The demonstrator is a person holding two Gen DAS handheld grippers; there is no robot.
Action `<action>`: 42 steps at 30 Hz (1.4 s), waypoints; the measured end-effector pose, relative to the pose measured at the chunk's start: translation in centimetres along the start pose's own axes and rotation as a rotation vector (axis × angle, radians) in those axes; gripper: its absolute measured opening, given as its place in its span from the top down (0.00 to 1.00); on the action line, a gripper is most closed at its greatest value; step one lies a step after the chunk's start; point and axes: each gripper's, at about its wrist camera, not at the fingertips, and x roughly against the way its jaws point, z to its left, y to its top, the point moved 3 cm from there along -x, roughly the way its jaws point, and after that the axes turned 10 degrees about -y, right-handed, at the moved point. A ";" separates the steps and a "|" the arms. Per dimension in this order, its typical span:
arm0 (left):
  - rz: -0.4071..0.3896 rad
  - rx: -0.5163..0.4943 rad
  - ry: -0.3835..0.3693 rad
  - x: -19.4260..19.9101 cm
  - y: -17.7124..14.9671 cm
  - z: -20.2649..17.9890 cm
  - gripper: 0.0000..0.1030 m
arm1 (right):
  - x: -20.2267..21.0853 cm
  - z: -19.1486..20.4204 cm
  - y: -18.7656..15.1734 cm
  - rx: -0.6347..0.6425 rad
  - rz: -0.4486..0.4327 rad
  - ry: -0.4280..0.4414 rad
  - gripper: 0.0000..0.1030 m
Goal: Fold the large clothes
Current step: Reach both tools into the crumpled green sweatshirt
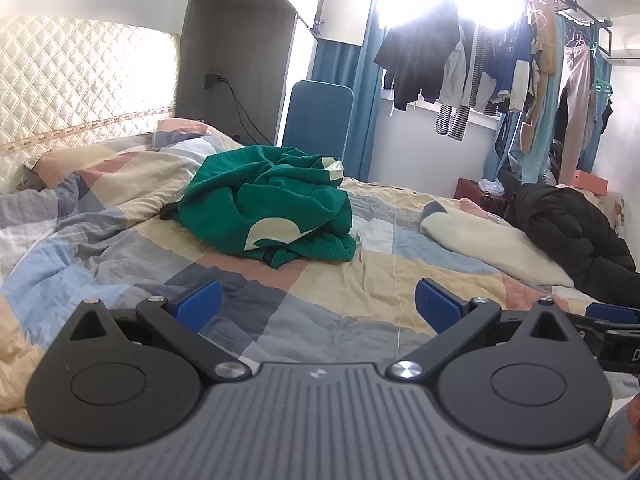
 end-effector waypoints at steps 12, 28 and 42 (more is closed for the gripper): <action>-0.059 -0.007 0.016 -2.4 6.8 2.6 0.00 | -2.6 2.8 5.4 0.038 0.006 0.005 0.00; 0.012 -0.025 0.092 -17.0 9.6 11.5 0.00 | -18.6 7.2 9.8 0.052 0.105 0.141 0.00; 0.069 0.133 0.217 -29.8 2.2 24.4 0.00 | -41.5 13.8 6.4 -0.065 0.221 0.243 0.00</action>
